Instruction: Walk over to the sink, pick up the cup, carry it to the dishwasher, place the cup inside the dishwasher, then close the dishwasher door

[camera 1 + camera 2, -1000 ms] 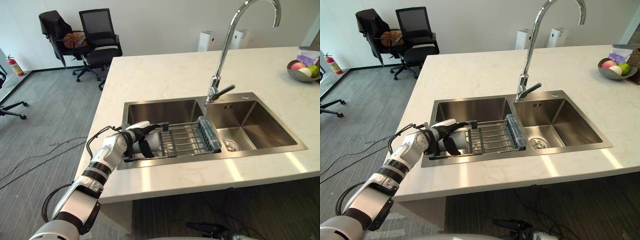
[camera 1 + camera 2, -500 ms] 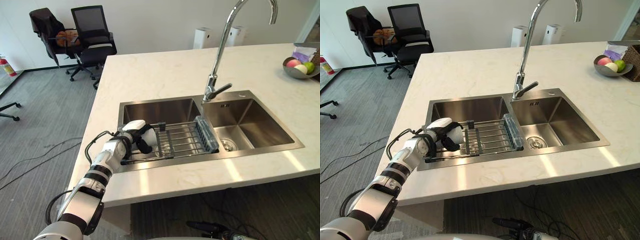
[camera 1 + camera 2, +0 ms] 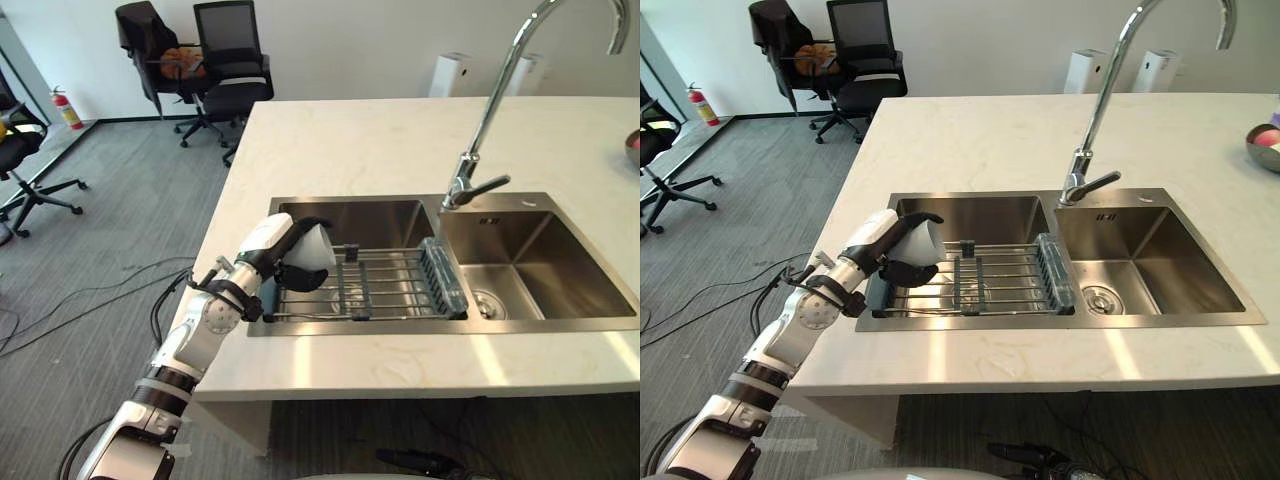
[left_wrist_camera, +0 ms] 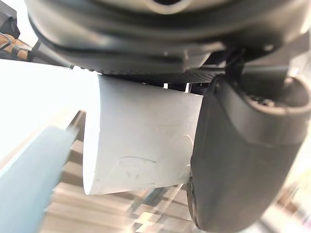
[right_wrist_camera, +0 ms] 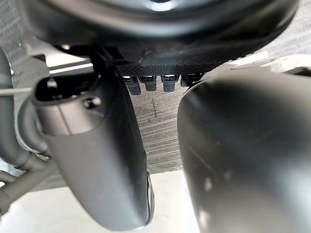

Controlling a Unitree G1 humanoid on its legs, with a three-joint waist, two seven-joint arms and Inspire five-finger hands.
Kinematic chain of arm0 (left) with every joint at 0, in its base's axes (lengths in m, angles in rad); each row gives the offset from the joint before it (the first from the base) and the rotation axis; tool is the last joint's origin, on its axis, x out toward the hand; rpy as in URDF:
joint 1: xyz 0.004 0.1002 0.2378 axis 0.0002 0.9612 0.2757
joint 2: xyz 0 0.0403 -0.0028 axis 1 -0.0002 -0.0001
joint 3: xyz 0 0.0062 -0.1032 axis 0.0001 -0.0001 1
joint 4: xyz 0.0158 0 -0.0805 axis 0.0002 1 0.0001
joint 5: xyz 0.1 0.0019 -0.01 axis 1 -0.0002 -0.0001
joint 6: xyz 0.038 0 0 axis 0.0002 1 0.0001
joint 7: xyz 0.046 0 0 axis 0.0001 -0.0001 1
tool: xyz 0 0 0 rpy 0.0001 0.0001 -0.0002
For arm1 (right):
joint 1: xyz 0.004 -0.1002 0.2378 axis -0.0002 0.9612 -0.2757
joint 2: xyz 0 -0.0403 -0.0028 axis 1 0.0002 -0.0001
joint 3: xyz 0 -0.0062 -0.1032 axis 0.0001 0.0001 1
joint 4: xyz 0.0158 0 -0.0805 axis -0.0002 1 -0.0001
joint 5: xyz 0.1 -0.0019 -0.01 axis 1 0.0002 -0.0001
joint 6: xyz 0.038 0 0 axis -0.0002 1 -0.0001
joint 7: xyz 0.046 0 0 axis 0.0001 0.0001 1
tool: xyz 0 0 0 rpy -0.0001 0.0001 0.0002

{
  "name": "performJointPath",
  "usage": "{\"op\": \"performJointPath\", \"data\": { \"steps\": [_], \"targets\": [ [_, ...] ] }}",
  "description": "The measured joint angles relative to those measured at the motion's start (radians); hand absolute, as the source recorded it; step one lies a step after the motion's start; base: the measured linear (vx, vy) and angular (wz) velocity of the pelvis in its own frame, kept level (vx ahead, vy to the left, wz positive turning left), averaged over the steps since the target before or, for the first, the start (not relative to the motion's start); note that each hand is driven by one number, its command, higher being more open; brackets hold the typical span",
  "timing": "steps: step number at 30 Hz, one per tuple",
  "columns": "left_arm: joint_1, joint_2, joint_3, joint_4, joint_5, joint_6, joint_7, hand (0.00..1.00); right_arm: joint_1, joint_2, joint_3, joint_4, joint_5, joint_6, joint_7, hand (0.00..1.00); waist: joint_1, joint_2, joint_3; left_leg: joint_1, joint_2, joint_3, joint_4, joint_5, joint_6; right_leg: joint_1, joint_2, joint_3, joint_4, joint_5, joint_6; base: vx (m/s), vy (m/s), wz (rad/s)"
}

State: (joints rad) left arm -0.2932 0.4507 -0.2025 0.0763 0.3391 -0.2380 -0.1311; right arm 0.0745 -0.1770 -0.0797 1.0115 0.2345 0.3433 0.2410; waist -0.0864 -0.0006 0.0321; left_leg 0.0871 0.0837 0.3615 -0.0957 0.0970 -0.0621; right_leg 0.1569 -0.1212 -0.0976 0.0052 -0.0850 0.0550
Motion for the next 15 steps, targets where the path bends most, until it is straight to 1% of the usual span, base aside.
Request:
{"op": "performJointPath", "data": {
  "steps": [1, 3, 6, 7, 11, 15],
  "targets": [
    [0.018, -0.001, 0.015, -0.044, -0.07, -0.005, -0.003, 0.0, -0.001, -0.002, 0.004, 0.001, 0.0, 0.004, -0.002, 1.0, 0.014, 0.001, 0.001, 0.0, 0.0, -0.005, 0.0, 0.002, -0.001, 0.0, 0.0, -0.005, 0.005, -0.006, -0.002, -0.02, -0.032, 0.23],
    [0.045, -0.014, 0.043, -0.095, -0.154, -0.009, -0.009, 0.0, -0.003, -0.004, 0.007, 0.002, 0.0, 0.01, -0.003, 1.0, 0.021, 0.0, 0.004, -0.001, 0.0, -0.013, 0.0, 0.004, -0.001, 0.003, 0.0, -0.014, 0.008, -0.011, -0.005, -0.04, -0.03, 0.14],
    [0.101, -0.064, 0.097, -0.161, -0.305, -0.023, -0.015, 0.0, -0.001, -0.004, 0.006, 0.002, 0.009, 0.014, -0.008, 1.0, 0.034, -0.002, 0.006, -0.002, -0.001, -0.023, 0.0, 0.005, 0.0, 0.006, 0.0, -0.024, 0.012, -0.017, -0.006, -0.03, -0.022, 0.1],
    [0.122, -0.093, 0.115, -0.177, -0.416, -0.029, -0.03, 0.0, 0.006, -0.006, 0.006, 0.004, 0.02, 0.016, -0.012, 1.0, 0.042, -0.003, 0.005, -0.007, -0.001, -0.026, 0.0, 0.007, 0.0, 0.004, -0.001, -0.025, 0.013, -0.018, -0.006, -0.02, -0.01, 0.05],
    [0.176, -0.171, 0.171, -0.282, -0.657, -0.031, -0.06, 0.0, 0.008, -0.008, 0.004, 0.006, 0.047, 0.017, -0.018, 1.0, 0.046, -0.005, 0.004, -0.024, -0.001, -0.043, 0.0, 0.014, 0.002, -0.005, 0.001, -0.036, 0.014, -0.016, -0.004, 0.01, -0.013, 0.12],
    [0.197, -0.205, 0.2, -0.384, -0.796, -0.061, -0.069, 0.0, -0.004, -0.009, 0.004, 0.018, 0.048, 0.036, -0.022, 1.0, 0.052, -0.004, 0.002, -0.027, 0.009, -0.051, 0.001, 0.024, -0.002, -0.005, 0.01, -0.041, 0.018, -0.014, -0.007, -0.02, -0.029, 0.05]
  ]
}}
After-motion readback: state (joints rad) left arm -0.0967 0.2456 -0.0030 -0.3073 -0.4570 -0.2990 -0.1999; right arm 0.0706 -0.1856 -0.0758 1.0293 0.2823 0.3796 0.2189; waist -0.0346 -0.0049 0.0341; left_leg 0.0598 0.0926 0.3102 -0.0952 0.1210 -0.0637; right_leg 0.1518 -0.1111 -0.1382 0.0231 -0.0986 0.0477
